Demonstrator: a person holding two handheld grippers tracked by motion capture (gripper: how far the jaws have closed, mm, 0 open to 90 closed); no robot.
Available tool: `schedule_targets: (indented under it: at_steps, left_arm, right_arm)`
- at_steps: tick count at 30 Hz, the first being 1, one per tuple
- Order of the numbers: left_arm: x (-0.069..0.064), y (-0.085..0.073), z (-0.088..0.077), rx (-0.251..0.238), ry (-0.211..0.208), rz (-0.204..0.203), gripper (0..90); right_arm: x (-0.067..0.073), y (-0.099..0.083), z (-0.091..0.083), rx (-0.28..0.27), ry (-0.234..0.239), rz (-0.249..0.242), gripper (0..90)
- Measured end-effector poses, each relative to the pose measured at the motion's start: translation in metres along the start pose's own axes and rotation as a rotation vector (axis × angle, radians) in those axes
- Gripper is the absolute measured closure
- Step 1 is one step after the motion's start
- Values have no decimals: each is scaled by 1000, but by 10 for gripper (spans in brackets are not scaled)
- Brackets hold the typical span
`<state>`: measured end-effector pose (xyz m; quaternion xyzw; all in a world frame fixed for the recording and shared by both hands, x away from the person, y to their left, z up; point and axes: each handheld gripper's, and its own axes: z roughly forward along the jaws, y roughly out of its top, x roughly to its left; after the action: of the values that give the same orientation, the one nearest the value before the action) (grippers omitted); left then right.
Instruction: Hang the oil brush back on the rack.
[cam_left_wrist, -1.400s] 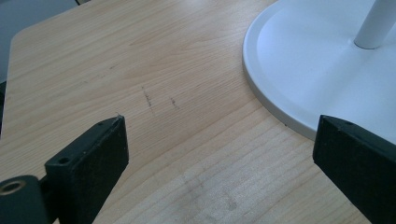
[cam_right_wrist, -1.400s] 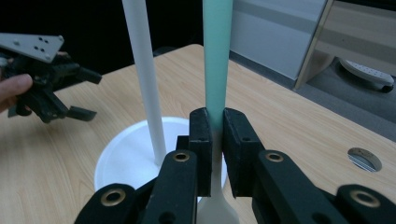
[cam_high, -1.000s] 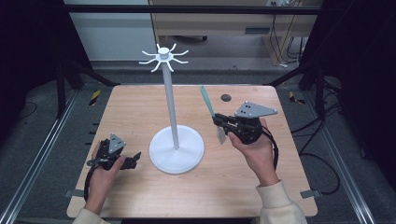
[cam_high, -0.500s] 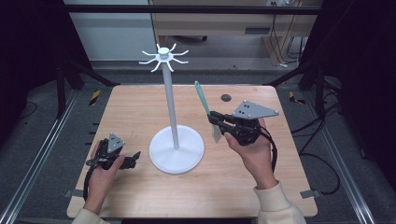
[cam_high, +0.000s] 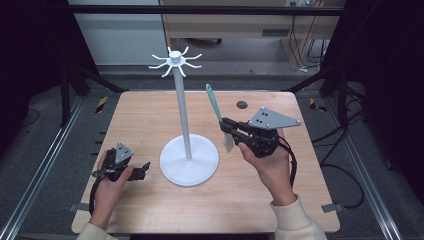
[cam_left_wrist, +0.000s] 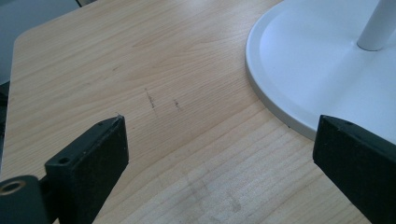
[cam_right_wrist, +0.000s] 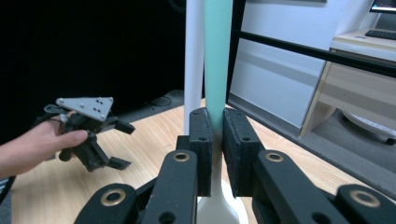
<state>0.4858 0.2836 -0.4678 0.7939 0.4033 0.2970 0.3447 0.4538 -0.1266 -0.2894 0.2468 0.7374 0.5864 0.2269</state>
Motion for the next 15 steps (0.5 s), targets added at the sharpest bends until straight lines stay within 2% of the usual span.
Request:
schedule_targets:
  at_steps: [3, 4, 9, 15]
  left_arm:
    - [0, 0, 1, 3, -1, 3, 31]
    - [0, 0, 1, 4, -1, 3, 31]
    - [0, 0, 0, 6, 0, 5, 31]
    - [-1, -1, -1, 7, 6, 5, 31]
  right_arm:
    - [2, 4, -2, -18, 9, 4, 823]
    - [2, 7, -3, -38, 28, 19, 823]
    - [4, 13, -4, -58, 35, 21, 824]
    - [0, 20, 1, -67, 43, 21, 823]
